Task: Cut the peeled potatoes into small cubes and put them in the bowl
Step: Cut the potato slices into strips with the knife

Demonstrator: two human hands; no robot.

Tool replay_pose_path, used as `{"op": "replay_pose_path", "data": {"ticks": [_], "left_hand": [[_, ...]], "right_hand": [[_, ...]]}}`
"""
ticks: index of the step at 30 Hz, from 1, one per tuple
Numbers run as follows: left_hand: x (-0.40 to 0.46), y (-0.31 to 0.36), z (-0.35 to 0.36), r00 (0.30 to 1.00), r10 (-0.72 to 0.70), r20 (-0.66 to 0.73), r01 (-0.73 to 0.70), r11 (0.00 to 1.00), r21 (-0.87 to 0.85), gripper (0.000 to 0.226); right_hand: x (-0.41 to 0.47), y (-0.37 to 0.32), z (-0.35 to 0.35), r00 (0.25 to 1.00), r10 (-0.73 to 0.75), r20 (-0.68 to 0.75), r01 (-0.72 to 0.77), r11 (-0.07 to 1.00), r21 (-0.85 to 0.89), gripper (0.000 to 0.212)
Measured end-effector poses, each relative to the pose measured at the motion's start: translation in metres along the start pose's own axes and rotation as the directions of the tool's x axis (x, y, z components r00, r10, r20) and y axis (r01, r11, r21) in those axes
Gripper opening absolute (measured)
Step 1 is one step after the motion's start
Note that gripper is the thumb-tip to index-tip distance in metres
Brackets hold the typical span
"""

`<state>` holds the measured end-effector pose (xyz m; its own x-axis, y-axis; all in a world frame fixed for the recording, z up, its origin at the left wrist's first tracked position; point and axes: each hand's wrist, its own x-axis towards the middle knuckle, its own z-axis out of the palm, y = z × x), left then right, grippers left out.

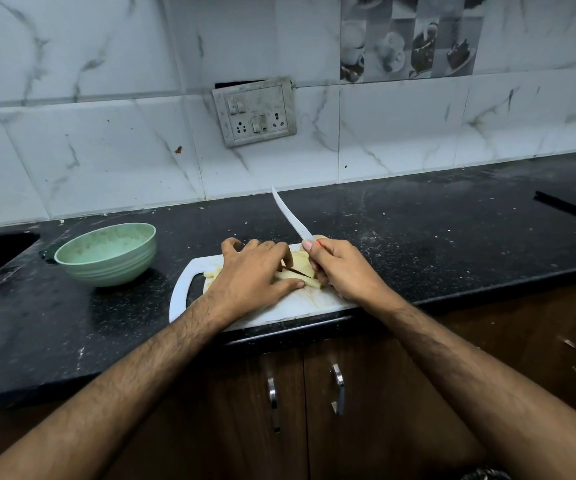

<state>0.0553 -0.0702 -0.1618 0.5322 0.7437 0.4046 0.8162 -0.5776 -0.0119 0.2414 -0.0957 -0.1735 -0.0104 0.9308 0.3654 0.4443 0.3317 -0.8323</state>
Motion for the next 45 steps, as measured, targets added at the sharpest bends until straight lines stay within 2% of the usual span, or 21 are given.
{"op": "replay_pose_path", "data": {"ticks": [5,13,18,21,25,28,31,34,37,41,45], "left_hand": [[-0.003,-0.013,-0.008,0.996,0.078,0.035,-0.077,0.997,-0.032,0.023],[0.001,-0.019,-0.011,0.927,0.373,0.027,-0.373,0.917,0.14,0.022],[0.007,-0.021,-0.025,0.877,0.48,-0.007,-0.476,0.87,0.128,0.025],[0.002,-0.024,-0.032,0.885,0.463,-0.05,-0.455,0.882,0.121,0.027],[-0.017,-0.028,-0.024,0.938,0.343,-0.055,-0.344,0.939,-0.017,0.028],[-0.028,-0.029,-0.014,0.951,0.3,-0.07,-0.304,0.95,-0.071,0.02],[-0.034,-0.036,-0.008,0.946,0.302,-0.114,-0.312,0.946,-0.083,0.016],[-0.038,-0.045,-0.008,0.938,0.325,-0.115,-0.34,0.93,-0.138,0.027],[-0.042,-0.05,-0.005,0.937,0.327,-0.126,-0.347,0.913,-0.215,0.032],[-0.044,-0.05,-0.002,0.944,0.295,-0.147,-0.327,0.896,-0.301,0.034],[-0.045,-0.049,-0.003,0.947,0.281,-0.158,-0.319,0.891,-0.323,0.035]], "right_hand": [[-0.002,-0.001,0.0,1.0,-0.004,-0.005,0.004,1.0,-0.006,0.044],[-0.003,-0.004,-0.001,1.0,0.007,-0.01,-0.007,1.0,-0.002,0.045],[-0.003,-0.004,-0.001,1.0,0.01,-0.01,-0.01,1.0,-0.008,0.045],[-0.004,-0.005,-0.001,1.0,0.014,-0.006,-0.014,1.0,-0.005,0.045],[-0.004,-0.008,-0.002,1.0,0.025,0.016,-0.024,0.999,-0.023,0.045],[-0.005,-0.016,-0.008,0.993,0.046,0.11,-0.045,0.999,-0.014,0.043],[-0.011,-0.033,-0.022,0.968,0.124,0.217,-0.09,0.983,-0.162,0.043],[-0.026,-0.051,-0.038,0.929,0.232,0.289,-0.082,0.889,-0.451,0.043],[-0.05,-0.067,-0.045,0.918,0.273,0.286,0.032,0.67,-0.742,0.043],[-0.07,-0.081,-0.042,0.923,0.293,0.25,0.071,0.508,-0.858,0.044],[-0.076,-0.086,-0.04,0.921,0.299,0.251,0.104,0.432,-0.896,0.037]]}}
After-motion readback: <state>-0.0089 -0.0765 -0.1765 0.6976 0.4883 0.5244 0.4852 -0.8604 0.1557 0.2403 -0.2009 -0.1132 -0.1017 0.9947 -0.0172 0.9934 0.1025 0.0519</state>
